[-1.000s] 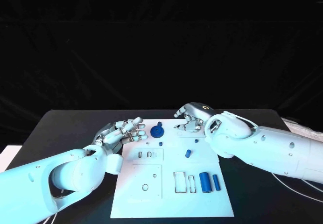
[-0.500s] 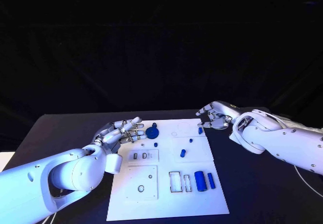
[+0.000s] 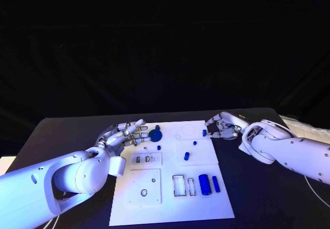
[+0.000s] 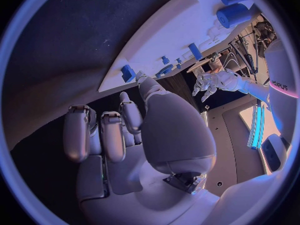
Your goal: Assemble the parts on the task board
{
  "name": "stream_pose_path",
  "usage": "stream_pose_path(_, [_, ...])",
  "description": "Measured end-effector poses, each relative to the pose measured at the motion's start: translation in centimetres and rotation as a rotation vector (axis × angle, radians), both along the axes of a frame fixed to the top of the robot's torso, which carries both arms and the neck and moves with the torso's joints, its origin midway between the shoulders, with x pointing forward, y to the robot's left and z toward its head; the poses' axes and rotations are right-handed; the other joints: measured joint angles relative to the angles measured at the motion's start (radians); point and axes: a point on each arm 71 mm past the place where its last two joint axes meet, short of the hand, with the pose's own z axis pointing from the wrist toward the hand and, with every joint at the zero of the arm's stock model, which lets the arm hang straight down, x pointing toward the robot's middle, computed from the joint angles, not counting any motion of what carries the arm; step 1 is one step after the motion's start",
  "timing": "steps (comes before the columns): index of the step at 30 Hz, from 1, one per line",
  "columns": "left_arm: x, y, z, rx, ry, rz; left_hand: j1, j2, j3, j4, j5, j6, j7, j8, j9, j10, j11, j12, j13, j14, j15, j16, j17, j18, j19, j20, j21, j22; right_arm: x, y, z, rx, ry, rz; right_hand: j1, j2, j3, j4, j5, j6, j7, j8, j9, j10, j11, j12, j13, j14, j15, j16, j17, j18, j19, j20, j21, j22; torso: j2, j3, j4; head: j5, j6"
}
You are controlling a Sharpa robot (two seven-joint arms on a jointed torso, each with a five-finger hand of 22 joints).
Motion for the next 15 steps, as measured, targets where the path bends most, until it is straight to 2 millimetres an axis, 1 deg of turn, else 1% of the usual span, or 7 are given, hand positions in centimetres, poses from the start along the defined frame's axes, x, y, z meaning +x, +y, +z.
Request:
stream_pose_path(6, [0.0, 0.0, 0.0, 0.0, 0.0, 0.0, 0.0, 0.0, 0.0, 0.0, 0.0, 0.0, 0.0, 0.0, 0.0, 0.0, 0.0, 0.0, 0.0, 0.0, 0.0, 0.0, 0.0, 0.0, 0.0, 0.0, 0.0, 0.0, 0.2, 0.1, -0.5, 0.0, 0.013, -0.004, 0.0, 0.0, 0.0, 0.0, 0.0, 0.0, 0.0, 0.0, -0.001, 0.0, 0.0, 0.0, 0.0, 0.0, 0.0, 0.0, 0.0, 0.0, 0.0, 0.0, 0.0, 0.0, 0.0, -0.0007, 0.0002, 0.0, -0.002])
stream_pose_path(7, [0.0, 0.0, 0.0, 0.0, 0.0, -0.001, 0.0, 0.0, 0.0, 0.0, 0.0, 0.0, 0.0, 0.0, 0.0, 0.0, 0.0, 0.0, 0.0, 0.0, 0.0, 0.0, 0.0, 0.0, 0.0, 0.0, 0.0, 0.0, 0.3, 0.1, -0.6, 0.0, 0.014, -0.004, 0.005, 0.005, 0.0, 0.0, 0.0, 0.0, 0.0, 0.0, -0.001, 0.0, 0.0, 0.0, 0.0, 0.0, 0.0, 0.0, 0.0, 0.0, 0.0, 0.0, 0.0, 0.0, 0.0, -0.0012, 0.0005, 0.0, -0.003])
stream_pose_path(9, [0.1, 0.0, 0.0, 0.0, 0.0, -0.001, 0.0, 0.0, 0.0, 0.0, 0.0, 0.0, 0.0, 0.0, 0.0, 0.0, 0.0, 0.0, 0.0, 0.0, 0.0, 0.0, 0.0, 0.0, 0.0, 0.0, 0.0, 0.0, 0.4, 0.2, -0.8, -0.001, 0.018, -0.006, 0.007, 0.006, 0.003, -0.003, 0.0, 0.0, 0.0, 0.0, -0.001, 0.0, 0.0, 0.0, 0.0, 0.0, 0.0, 0.001, 0.0, 0.0, 0.0, 0.0, 0.0, 0.0, 0.0, -0.0018, 0.0006, 0.0, -0.004])
stream_pose_path(10, [0.1, 0.0, 0.0, 0.0, 0.0, -0.001, 0.0, 0.0, 0.0, 0.0, 0.0, 0.0, 0.0, 0.0, 0.0, 0.0, 0.0, 0.0, 0.0, 0.0, 0.0, 0.0, 0.0, 0.0, 0.0, 0.0, 0.0, 0.0, 0.4, 0.3, -0.8, -0.001, 0.02, -0.006, 0.012, 0.012, 0.006, -0.006, 0.0, 0.0, 0.0, 0.0, -0.001, 0.0, 0.0, 0.0, 0.001, 0.0, 0.0, 0.004, 0.0, 0.0, 0.0, 0.0, 0.0, 0.0, 0.0, -0.0018, 0.001, 0.0, -0.004])
stream_pose_path(11, [0.1, 0.0, 0.0, 0.0, 0.0, -0.001, 0.0, 0.0, 0.0, 0.0, 0.0, 0.0, 0.0, 0.0, 0.0, 0.0, 0.0, 0.0, 0.0, 0.0, 0.0, 0.0, 0.0, 0.0, 0.0, 0.0, 0.0, 0.0, 0.5, 0.3, -0.9, -0.001, 0.021, -0.007, 0.013, 0.013, 0.006, -0.006, 0.0, 0.0, 0.0, 0.0, -0.001, 0.0, 0.0, 0.0, 0.002, 0.0, 0.0, 0.004, 0.0, 0.0, 0.0, 0.0, 0.0, 0.0, 0.0, -0.0023, 0.0011, 0.0, -0.005])
stream_pose_path(13, [0.1, -0.1, 0.0, 0.0, 0.0, -0.001, 0.0, 0.0, 0.0, 0.0, 0.0, 0.0, 0.0, 0.0, 0.0, 0.0, 0.0, 0.0, 0.0, 0.0, 0.0, 0.0, 0.0, 0.0, 0.0, 0.0, 0.0, 0.0, 0.6, 0.4, -1.0, -0.001, 0.025, -0.008, 0.022, 0.021, 0.01, -0.01, -0.001, 0.005, 0.005, 0.0, -0.001, 0.0, 0.0, 0.0, 0.005, 0.0, 0.0, 0.004, 0.0, 0.0, 0.0, 0.0, 0.0, 0.0, 0.0, -0.0025, 0.0012, 0.001, -0.006])
stream_pose_path(15, [0.1, -0.1, 0.0, 0.0, 0.001, -0.001, 0.0, 0.0, 0.0, 0.0, 0.0, 0.0, 0.0, 0.0, 0.0, 0.0, 0.0, 0.0, 0.0, 0.0, 0.0, 0.0, 0.0, 0.0, 0.0, 0.0, 0.0, 0.0, 0.7, 0.5, -1.1, -0.001, 0.028, -0.009, 0.029, 0.029, 0.015, -0.015, -0.016, 0.012, 0.003, 0.0, -0.001, 0.0, 0.0, 0.0, 0.009, 0.0, 0.0, 0.004, 0.0, 0.0, 0.0, 0.0, 0.0, 0.002, 0.0, -0.0024, 0.0012, 0.001, -0.007])
